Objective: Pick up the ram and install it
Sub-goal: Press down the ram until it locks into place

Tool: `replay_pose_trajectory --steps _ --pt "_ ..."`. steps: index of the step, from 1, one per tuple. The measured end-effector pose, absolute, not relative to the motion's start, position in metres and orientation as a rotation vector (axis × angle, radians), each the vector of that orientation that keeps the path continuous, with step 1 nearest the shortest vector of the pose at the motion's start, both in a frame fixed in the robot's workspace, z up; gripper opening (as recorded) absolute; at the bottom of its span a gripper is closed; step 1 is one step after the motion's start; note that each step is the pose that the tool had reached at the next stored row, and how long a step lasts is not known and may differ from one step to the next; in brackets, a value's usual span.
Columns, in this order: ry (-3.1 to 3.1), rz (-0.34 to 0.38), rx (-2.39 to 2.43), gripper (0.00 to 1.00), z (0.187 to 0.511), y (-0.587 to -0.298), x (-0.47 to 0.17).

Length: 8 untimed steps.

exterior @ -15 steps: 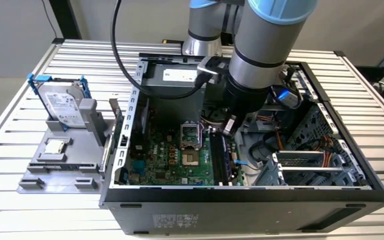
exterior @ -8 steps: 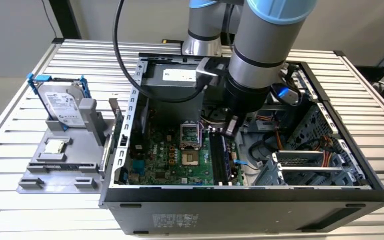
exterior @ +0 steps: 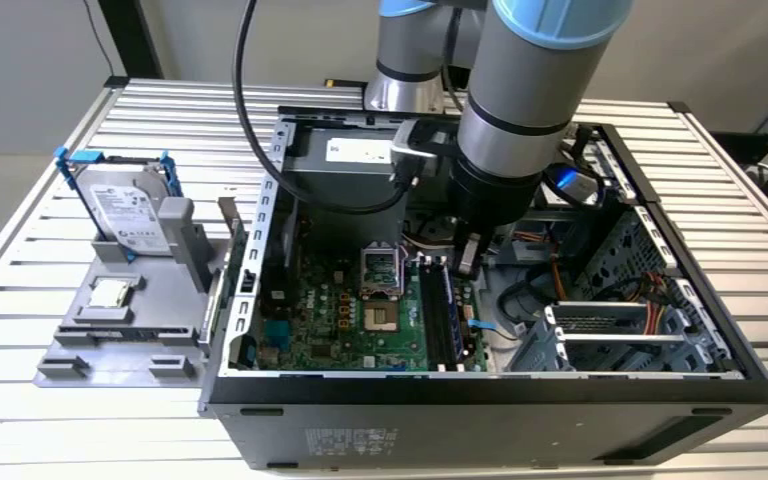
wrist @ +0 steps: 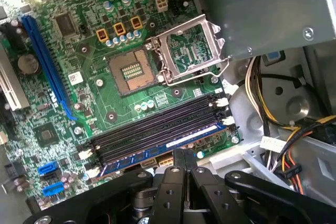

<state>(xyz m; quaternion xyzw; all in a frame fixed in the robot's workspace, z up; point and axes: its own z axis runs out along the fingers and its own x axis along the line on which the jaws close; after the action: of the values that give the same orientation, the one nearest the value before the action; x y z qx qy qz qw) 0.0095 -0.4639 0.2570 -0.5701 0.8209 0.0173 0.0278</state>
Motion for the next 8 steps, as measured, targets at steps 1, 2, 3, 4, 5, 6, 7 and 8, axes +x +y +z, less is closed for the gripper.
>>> replay_pose_trajectory --steps 1,2,3,4,5,6,7,8 --pt "2.523 0.054 -1.776 0.0 0.2571 -0.4639 0.0095" --pt "2.511 0.054 -1.793 0.0 0.2571 -0.4639 0.0096" --pt "2.496 0.055 -1.814 0.0 0.257 -0.4639 0.0096" --pt "2.479 0.056 -1.839 0.0 0.257 -0.4639 0.0095" --pt "2.462 0.057 -1.861 0.0 0.257 -0.4639 0.0096" --pt "2.447 0.057 -1.881 0.0 0.257 -0.4639 0.0095" --pt "2.431 0.057 -1.902 0.0 0.257 -0.4639 0.0096" --pt "2.413 0.058 -1.924 0.0 0.257 -0.4639 0.0096"
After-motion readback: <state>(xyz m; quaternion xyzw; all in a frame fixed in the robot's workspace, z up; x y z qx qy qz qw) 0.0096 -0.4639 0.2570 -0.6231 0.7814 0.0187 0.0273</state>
